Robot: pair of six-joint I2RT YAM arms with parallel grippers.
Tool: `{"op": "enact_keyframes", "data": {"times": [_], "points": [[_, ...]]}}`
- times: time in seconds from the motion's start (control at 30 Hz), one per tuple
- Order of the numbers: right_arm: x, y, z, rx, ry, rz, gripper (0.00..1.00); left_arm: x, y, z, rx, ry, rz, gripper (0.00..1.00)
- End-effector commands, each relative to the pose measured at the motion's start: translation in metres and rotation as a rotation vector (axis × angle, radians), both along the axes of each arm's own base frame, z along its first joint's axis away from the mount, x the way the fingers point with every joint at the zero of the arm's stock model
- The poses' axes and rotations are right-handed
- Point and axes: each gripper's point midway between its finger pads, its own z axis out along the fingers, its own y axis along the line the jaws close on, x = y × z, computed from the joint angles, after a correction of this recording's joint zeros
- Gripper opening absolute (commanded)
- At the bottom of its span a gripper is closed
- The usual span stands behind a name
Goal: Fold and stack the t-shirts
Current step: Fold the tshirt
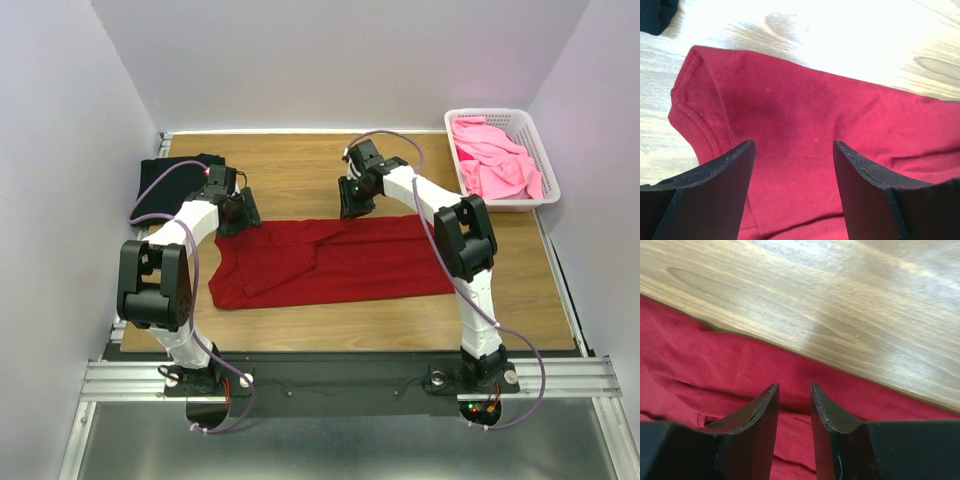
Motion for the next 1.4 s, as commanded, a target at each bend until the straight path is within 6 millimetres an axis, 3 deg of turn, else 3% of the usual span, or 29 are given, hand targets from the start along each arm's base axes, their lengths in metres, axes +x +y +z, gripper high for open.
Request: {"op": "enact_keyframes", "data": {"times": [0.0,0.27,0.4,0.53,0.63,0.8,1.23,1.37], "points": [[0.000,0.020,0.011,0.055,-0.020,0.025,0.36,0.010,0.006,-0.001,0.047,-0.027,0.001,0.74],[-0.030,0.014,-0.005,0.044,0.056,0.057,0.34,-0.001,0.019,-0.024,0.083,0.018,0.038,0.73],[-0.042,0.013,-0.004,0.055,0.077,0.074,0.34,-0.006,0.021,-0.030,0.084,0.032,0.044,0.73],[-0.055,0.009,0.005,0.062,0.082,0.078,0.34,-0.008,0.024,-0.030,0.087,0.034,0.050,0.73],[-0.060,0.004,0.023,0.064,0.049,0.076,0.34,-0.008,0.026,-0.029,0.094,0.032,0.054,0.73],[-0.065,-0.006,0.029,0.040,0.029,0.067,0.34,-0.010,0.028,-0.034,0.098,0.045,0.058,0.73],[-0.101,-0.031,-0.008,-0.033,0.129,0.044,0.33,-0.017,0.031,-0.039,0.095,0.056,0.073,0.73],[-0.107,-0.037,-0.001,-0.039,0.115,0.034,0.33,-0.015,0.029,-0.033,0.086,0.045,0.062,0.73]]}}
